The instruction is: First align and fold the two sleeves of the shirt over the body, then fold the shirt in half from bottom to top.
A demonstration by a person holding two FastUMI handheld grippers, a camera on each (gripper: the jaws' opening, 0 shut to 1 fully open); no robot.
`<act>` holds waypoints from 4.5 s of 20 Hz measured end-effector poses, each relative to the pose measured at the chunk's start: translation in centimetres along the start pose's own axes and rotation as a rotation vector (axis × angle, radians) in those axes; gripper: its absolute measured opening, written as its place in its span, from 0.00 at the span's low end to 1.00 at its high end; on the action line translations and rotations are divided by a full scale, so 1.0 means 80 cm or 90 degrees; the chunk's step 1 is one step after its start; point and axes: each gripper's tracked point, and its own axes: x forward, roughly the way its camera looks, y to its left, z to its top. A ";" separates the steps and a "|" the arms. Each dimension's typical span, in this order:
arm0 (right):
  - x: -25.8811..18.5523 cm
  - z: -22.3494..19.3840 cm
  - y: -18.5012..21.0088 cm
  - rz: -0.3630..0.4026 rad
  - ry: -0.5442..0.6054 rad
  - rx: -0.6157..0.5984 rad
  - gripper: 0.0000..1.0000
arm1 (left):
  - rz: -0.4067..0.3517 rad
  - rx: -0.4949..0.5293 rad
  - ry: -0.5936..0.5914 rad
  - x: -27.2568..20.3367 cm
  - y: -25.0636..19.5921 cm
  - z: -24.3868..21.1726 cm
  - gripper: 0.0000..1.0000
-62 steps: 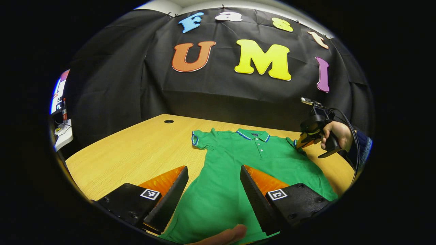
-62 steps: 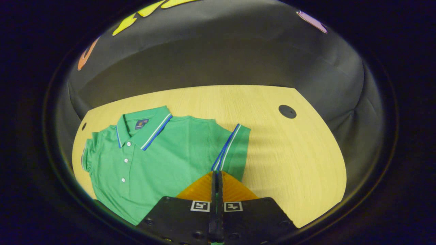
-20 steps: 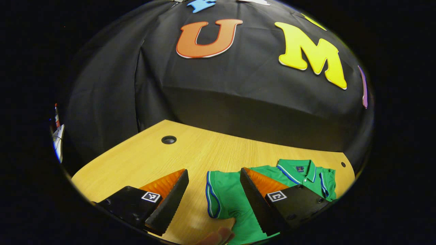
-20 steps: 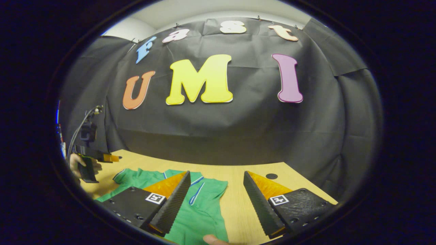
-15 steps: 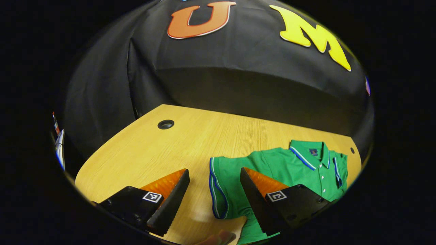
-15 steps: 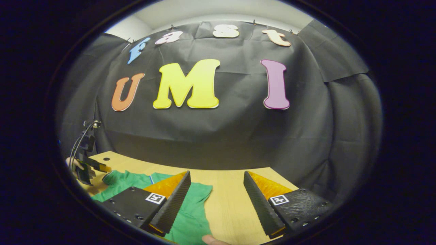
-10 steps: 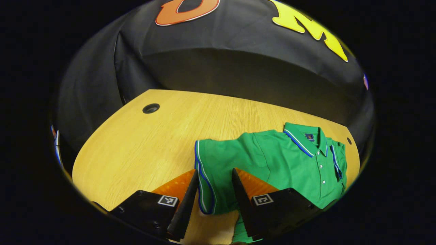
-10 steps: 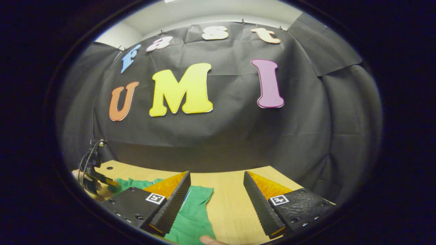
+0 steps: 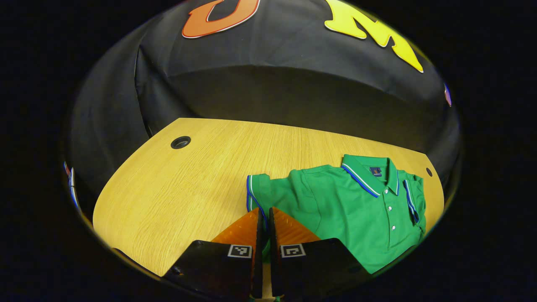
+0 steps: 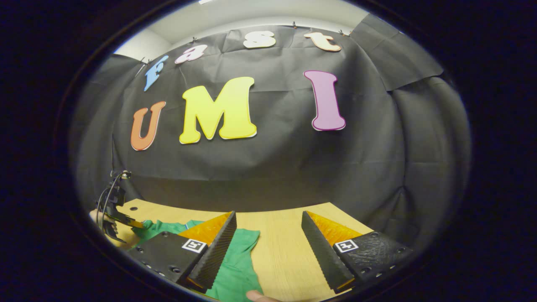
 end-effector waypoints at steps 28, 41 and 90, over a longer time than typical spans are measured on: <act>-0.118 -0.021 0.100 0.091 0.034 -0.099 0.95 | -0.075 0.078 -0.316 -0.331 -0.101 0.060 0.97; -0.336 -0.036 -0.013 0.031 0.024 -0.050 0.94 | -0.086 0.092 -0.279 -0.478 -0.052 -0.142 0.97; -0.273 -0.197 0.039 0.137 0.267 -0.093 0.00 | -0.119 0.024 -0.183 -0.355 -0.019 -0.198 0.05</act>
